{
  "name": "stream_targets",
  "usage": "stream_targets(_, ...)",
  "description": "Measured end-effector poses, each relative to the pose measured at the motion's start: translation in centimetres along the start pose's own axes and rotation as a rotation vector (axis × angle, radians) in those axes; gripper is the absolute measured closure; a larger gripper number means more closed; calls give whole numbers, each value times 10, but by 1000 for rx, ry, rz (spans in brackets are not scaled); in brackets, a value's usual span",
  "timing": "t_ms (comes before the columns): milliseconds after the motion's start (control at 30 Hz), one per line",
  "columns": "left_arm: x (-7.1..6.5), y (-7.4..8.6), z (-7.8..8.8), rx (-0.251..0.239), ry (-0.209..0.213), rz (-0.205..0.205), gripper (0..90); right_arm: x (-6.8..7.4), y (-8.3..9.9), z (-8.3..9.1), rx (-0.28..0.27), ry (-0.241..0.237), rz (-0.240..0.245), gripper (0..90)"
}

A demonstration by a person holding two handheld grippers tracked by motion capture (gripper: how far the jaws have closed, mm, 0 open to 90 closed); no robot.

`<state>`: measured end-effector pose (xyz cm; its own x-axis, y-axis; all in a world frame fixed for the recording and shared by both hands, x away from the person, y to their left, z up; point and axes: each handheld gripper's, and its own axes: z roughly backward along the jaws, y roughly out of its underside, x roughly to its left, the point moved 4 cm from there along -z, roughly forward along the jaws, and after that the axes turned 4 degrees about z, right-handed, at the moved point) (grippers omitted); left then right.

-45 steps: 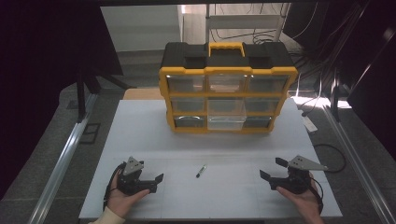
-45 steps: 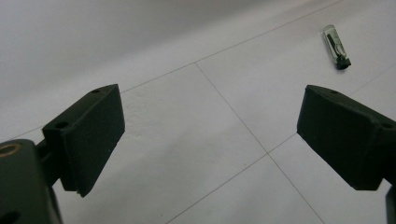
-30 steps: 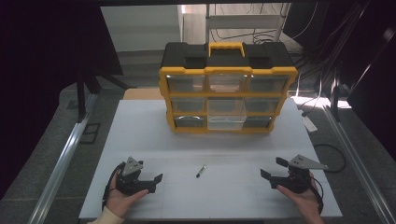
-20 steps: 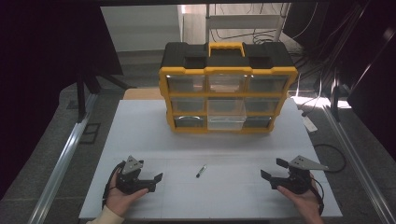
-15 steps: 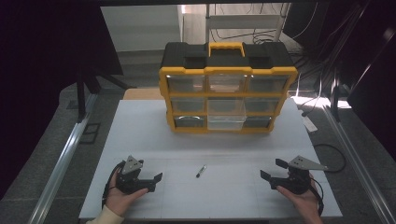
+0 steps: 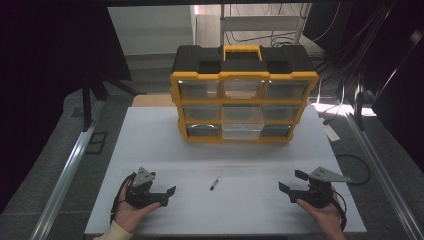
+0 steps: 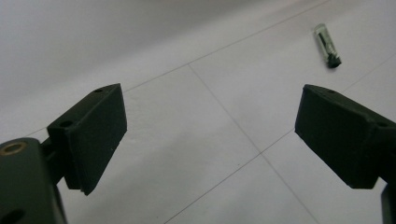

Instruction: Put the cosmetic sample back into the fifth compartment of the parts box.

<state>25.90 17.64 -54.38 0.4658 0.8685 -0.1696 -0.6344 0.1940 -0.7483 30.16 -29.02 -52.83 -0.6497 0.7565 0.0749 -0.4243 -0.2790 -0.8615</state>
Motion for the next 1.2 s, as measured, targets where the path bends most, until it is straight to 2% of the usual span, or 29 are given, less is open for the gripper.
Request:
stream_targets(100,-4,-4,3,-10,6,-1,104,-1,0,-2,2,2,-6,162)
stream_targets(333,-12,-7,3,4,6,4,110,1,-3,-2,-5,-4,2,162)
stream_targets(533,-23,-16,2,23,37,-11,115,-1,-4,-4,-6,-13,-3,163)
stream_targets(700,-30,-25,-3,38,65,-5,123,2,-5,-4,-6,-15,13,165)
stream_targets(900,-39,-35,-2,31,78,-20,122,2,-5,-4,-11,-15,13,167)
stream_targets(1200,-49,-49,-10,52,96,-42,124,2,-3,-5,0,-9,18,167)
